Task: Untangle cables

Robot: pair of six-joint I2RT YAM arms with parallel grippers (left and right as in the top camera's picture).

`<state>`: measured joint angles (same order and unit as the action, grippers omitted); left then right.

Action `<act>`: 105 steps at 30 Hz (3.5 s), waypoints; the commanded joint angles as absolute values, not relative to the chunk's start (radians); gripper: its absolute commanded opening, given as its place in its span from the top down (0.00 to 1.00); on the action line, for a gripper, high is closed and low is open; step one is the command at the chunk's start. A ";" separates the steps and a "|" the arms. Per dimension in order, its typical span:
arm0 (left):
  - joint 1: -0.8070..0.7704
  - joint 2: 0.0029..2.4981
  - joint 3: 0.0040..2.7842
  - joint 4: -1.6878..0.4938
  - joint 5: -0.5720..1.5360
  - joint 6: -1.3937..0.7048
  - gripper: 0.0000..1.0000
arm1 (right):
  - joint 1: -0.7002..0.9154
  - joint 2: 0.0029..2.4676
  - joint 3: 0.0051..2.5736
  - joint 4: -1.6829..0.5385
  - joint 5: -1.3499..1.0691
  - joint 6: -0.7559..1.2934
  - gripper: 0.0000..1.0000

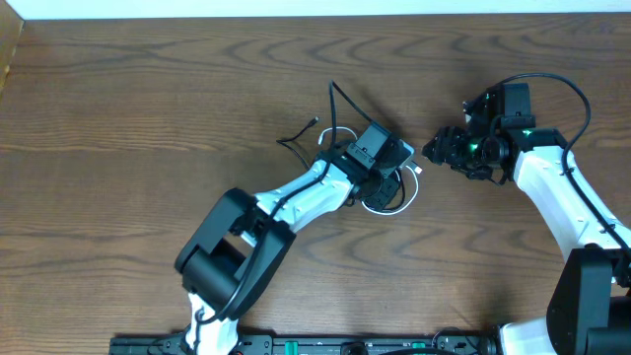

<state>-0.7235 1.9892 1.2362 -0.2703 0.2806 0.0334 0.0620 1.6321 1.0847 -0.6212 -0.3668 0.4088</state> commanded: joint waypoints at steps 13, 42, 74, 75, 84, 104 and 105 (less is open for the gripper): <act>-0.617 1.781 1.249 -0.250 0.303 -0.192 0.93 | 0.060 1.628 1.097 -0.592 -0.433 0.381 0.35; -0.356 1.665 1.249 -0.136 0.837 -0.643 0.93 | 0.340 1.714 1.097 -0.302 -0.189 0.690 0.57; -0.229 1.520 1.248 -0.456 0.292 -0.487 0.92 | 0.100 1.681 1.098 -0.369 -0.759 0.321 0.26; -0.234 1.520 1.248 -0.456 0.273 -0.489 0.93 | 0.104 1.682 1.098 -0.369 -0.763 0.321 0.26; -0.240 1.520 1.248 -0.426 0.167 -0.712 0.93 | 0.183 1.682 1.098 -0.262 -0.799 0.383 0.25; -0.242 1.521 1.248 -0.514 0.183 -1.082 0.92 | 0.508 1.686 1.098 0.126 -0.641 0.499 0.19; -0.242 1.521 1.248 -0.535 0.183 -1.082 0.92 | 0.522 1.686 1.098 0.153 -0.634 0.502 0.20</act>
<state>-0.2386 1.5261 1.2358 -0.5030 0.1646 -1.0729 0.4999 1.7054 1.0920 0.1272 -0.6727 0.4934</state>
